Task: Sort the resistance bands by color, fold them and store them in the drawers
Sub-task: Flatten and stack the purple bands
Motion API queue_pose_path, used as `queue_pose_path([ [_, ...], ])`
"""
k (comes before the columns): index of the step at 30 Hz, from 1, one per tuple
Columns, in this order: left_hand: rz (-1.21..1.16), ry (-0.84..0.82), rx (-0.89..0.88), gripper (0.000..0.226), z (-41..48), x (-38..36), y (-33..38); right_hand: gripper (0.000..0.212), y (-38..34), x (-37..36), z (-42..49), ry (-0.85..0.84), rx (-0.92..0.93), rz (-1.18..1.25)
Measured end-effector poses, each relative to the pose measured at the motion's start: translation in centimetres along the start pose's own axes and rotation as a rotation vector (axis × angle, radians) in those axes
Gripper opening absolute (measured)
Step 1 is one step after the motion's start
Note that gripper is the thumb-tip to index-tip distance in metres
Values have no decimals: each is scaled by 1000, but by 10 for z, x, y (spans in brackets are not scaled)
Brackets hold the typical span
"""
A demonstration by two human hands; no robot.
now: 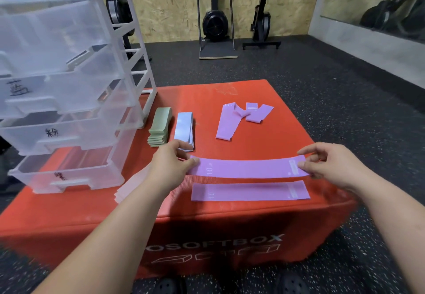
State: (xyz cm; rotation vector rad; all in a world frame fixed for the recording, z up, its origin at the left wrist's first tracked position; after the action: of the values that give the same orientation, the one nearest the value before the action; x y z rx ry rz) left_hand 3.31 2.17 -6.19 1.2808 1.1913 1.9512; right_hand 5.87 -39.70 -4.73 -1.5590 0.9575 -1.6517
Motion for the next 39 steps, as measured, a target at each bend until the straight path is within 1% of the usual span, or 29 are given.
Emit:
queue_pose_path([
  [2, 54, -10, -5, 24, -11, -2, -4, 23, 10, -2, -8, -13, 1, -61],
  [5, 64, -29, 10, 22, -24, -5, -6, 24, 21, -4, -16, -5, 10, -166],
  [11, 278, -15, -139, 22, -39, -11, 1, 25, 19, -10, -27, 82, 81, -322],
  [17, 437, -59, -240, 25, -46, -24, -3, 32, 24, -25, -28, 43, 139, -481],
  [19, 503, -55, -286, 27, -45, -23, 0, 35, 20, -24, -27, 43, 158, -489],
  [22, 513, -40, -360, 29, -43, -19, 11, 41, 10, -18, -26, 41, 207, -516],
  [24, 484, -95, -414, 35, -41, -20, 16, 47, 4, -19, -25, -11, 265, -538],
  [26, 495, -239, -464, 51, -43, -27, 15, 56, 3, -25, -27, -117, 323, -584],
  [28, 555, -395, -480, 70, -48, -34, 7, 64, 7, -33, -30, -227, 340, -637],
  [29, 590, -440, -485, 76, -50, -35, 4, 66, 10, -36, -31, -261, 338, -660],
  [31, 626, -455, -508, 76, -51, -35, 1, 65, 16, -37, -30, -271, 334, -677],
  [35, 606, -420, -508, 69, -49, -31, 4, 60, 21, -31, -24, -246, 278, -602],
  [39, 613, -427, -514, 68, -49, -32, 5, 60, 23, -31, -22, -249, 275, -609],
])
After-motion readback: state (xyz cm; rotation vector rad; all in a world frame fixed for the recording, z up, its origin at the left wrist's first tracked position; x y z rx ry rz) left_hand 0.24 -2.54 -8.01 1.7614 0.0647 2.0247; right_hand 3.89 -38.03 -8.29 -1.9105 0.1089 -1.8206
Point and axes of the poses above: each hand's wrist, its own z-axis towards the middle knuckle, its own x-axis out of the back of the hand, y = z × x, the point moved 10 cm from there along z, towards the middle knuckle, and after that the axes turned 9 degrees about y, right-handed, at the moved point
